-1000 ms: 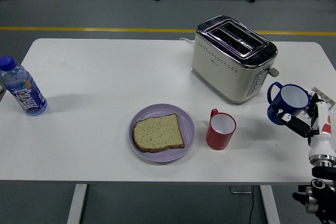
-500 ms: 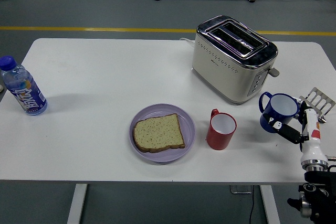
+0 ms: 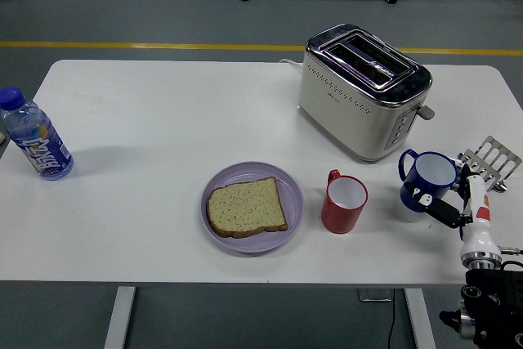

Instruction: Pick up the cup,pour liquid into bread,place the cup on the desk

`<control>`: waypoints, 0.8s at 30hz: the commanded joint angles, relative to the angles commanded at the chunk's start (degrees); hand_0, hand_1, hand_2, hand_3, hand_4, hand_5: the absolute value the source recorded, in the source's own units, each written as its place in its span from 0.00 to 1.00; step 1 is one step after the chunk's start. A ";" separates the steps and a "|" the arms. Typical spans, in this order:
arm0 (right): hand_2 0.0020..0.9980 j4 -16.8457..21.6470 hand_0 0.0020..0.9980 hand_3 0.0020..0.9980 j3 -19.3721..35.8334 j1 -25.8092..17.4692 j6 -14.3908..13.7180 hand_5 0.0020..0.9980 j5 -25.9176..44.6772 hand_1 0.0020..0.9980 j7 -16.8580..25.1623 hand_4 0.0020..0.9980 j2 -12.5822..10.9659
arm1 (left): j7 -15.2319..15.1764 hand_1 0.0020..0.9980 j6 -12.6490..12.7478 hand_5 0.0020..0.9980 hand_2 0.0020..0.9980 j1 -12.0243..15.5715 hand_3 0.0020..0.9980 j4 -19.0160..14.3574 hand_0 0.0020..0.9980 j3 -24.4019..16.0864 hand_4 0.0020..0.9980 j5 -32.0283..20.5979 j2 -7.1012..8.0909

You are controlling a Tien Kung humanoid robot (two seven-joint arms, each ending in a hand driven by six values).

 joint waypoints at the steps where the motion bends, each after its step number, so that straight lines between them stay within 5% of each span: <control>1: 0.44 -0.16 0.39 0.45 -0.17 0.03 0.00 0.00 0.02 0.31 0.10 0.72 0.12 | -0.01 0.68 0.00 1.00 0.69 0.00 0.54 0.00 0.68 0.05 0.25 0.00 -0.03; 24: 0.44 -1.75 0.40 0.45 -0.83 -1.49 0.00 0.00 2.41 0.31 1.69 0.72 0.59 | 0.52 0.68 -0.03 1.00 0.69 0.58 0.54 0.07 0.68 -0.94 0.25 1.61 -0.41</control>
